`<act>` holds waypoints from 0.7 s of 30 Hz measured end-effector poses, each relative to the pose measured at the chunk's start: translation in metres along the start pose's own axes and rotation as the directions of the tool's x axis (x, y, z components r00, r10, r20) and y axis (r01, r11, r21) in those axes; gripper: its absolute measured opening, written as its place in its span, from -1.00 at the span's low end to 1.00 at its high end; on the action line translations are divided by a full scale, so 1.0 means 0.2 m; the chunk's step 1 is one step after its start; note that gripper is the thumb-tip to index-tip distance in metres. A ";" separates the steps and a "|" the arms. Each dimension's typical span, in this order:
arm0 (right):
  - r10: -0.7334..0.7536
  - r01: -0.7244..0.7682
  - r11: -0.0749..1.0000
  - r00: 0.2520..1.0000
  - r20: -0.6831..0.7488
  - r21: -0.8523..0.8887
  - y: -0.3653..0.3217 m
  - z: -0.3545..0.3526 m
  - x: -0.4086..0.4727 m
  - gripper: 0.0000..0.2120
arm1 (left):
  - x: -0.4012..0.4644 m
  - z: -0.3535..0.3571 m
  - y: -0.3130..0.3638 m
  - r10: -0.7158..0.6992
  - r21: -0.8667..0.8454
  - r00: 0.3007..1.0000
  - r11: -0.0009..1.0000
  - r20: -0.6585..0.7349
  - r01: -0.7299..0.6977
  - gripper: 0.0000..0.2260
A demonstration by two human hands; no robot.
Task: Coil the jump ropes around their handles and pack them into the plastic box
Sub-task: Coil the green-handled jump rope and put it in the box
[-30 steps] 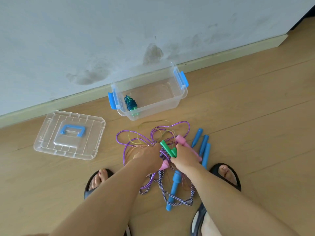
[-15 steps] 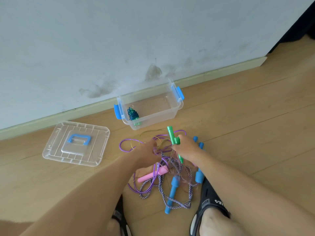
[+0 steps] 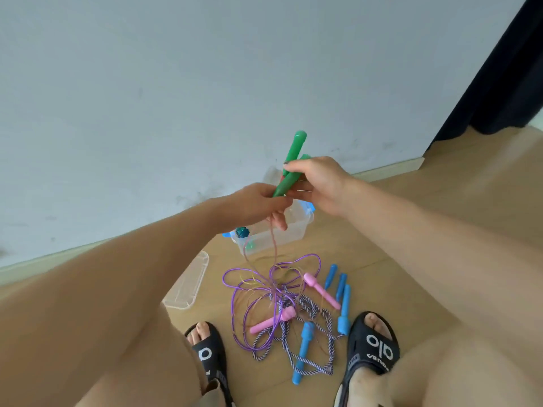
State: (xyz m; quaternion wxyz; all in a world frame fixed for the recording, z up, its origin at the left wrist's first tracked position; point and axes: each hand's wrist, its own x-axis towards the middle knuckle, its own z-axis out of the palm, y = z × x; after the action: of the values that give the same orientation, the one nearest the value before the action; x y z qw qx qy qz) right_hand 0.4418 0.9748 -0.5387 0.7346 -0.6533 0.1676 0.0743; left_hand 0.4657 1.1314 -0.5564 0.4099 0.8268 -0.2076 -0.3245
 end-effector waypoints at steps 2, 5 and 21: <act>0.007 -0.006 1.000 0.999 -0.045 0.024 -0.03 -0.01 -0.02 -0.94 | -0.05 -0.03 0.02 0.027 0.122 0.997 0.992 -0.070 -0.019 -0.75; 0.090 -0.094 0.995 0.992 -0.092 -0.040 0.00 -0.04 -0.02 -0.84 | -0.08 -0.03 0.01 0.041 0.191 0.993 0.981 -0.108 -0.020 -0.70; -0.104 0.448 0.288 0.893 0.438 -0.846 0.02 0.09 -0.07 -0.68 | -0.11 -0.19 -0.06 -0.083 -0.085 0.994 0.992 0.077 0.090 -0.72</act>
State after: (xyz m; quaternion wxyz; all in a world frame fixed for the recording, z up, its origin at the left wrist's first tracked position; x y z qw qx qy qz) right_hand 0.4302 0.9954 -0.5354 0.2444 -0.9521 -0.1357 0.1241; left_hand 0.4778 1.1726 -0.5409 0.4235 0.8037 -0.1721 -0.3810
